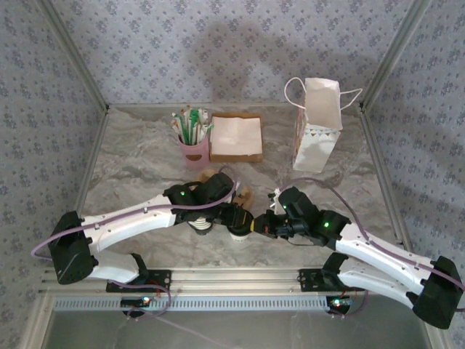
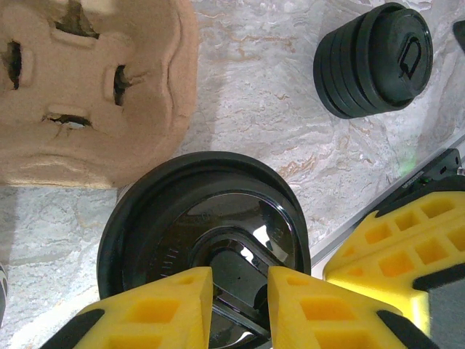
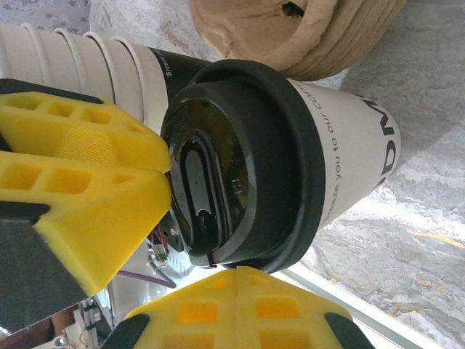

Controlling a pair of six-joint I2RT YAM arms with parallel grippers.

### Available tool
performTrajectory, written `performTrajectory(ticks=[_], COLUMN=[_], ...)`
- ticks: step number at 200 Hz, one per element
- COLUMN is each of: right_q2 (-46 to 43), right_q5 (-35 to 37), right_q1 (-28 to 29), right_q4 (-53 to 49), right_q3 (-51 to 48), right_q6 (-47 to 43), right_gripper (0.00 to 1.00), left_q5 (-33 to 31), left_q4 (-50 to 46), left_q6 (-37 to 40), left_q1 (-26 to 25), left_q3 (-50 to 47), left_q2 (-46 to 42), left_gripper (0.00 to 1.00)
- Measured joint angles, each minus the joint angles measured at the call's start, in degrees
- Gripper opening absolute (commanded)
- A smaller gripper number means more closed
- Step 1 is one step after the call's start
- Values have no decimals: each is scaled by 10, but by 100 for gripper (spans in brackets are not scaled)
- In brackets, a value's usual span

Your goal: Pack the takeout coffee

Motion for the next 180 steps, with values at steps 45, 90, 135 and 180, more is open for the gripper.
performTrajectory(ticks=[45, 90, 135, 180], right_q2=[-1, -1, 0, -1], right_q5=[18, 28, 35, 37], right_q1=[3, 9, 11, 11], right_q4=[16, 31, 39, 56], right_q3=[-13, -20, -26, -38], right_q6=[25, 41, 50, 59], right_gripper=[0, 0, 0, 0], left_q5=[-1, -3, -3, -3], left_q4=[0, -5, -9, -11], left_q6=[0, 0, 0, 0], left_q1=[-1, -1, -2, -5], left_q3=[-3, -4, -4, -4], left_q2=[-4, -6, -6, -6], left_gripper=[29, 29, 29, 28])
